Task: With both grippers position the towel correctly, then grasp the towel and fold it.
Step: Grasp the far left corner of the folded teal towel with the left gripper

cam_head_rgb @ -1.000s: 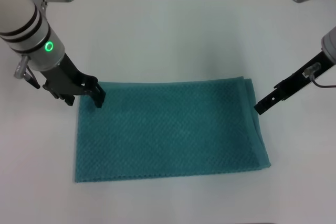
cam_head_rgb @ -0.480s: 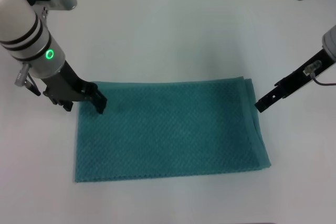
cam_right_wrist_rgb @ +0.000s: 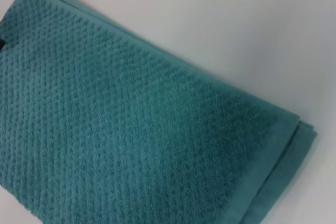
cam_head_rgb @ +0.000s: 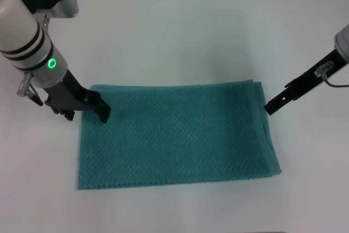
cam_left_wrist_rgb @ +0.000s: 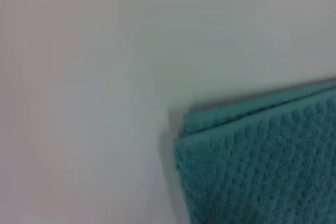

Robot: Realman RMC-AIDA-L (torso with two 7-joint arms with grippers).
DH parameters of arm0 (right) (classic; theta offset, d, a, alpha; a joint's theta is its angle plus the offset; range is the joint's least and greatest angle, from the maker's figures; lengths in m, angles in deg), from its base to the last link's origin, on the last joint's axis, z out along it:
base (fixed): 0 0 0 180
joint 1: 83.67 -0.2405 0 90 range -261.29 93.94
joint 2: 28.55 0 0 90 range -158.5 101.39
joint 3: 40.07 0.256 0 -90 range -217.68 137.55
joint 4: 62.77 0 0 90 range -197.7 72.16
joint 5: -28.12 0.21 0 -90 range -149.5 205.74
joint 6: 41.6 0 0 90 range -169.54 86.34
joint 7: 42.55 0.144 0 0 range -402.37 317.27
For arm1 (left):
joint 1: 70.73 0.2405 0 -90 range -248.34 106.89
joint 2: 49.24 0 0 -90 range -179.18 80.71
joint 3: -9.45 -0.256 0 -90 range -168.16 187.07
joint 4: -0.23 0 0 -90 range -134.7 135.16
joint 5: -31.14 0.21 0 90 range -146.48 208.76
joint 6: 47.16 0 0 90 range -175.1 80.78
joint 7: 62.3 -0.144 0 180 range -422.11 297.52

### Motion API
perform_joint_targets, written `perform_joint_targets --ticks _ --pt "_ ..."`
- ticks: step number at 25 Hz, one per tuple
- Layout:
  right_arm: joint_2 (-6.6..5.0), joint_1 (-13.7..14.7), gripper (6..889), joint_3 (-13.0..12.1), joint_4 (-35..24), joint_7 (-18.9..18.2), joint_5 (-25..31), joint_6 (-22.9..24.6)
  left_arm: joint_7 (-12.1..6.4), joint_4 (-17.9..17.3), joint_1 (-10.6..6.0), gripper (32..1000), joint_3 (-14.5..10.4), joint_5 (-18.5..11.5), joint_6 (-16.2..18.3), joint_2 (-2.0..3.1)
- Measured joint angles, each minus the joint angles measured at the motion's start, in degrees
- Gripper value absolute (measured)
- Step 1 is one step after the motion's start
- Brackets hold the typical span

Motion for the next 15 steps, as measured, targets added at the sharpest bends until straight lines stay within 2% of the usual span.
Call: perform_joint_targets --ticks 10,15 --pt "0.0 0.0 854 0.0 0.0 0.0 0.0 0.1 0.01 1.2 0.16 859 0.0 0.9 1.7 0.16" --pt "0.0 0.0 854 0.0 0.0 0.0 0.0 0.2 0.05 3.4 0.14 860 -0.9 1.3 3.3 0.14"
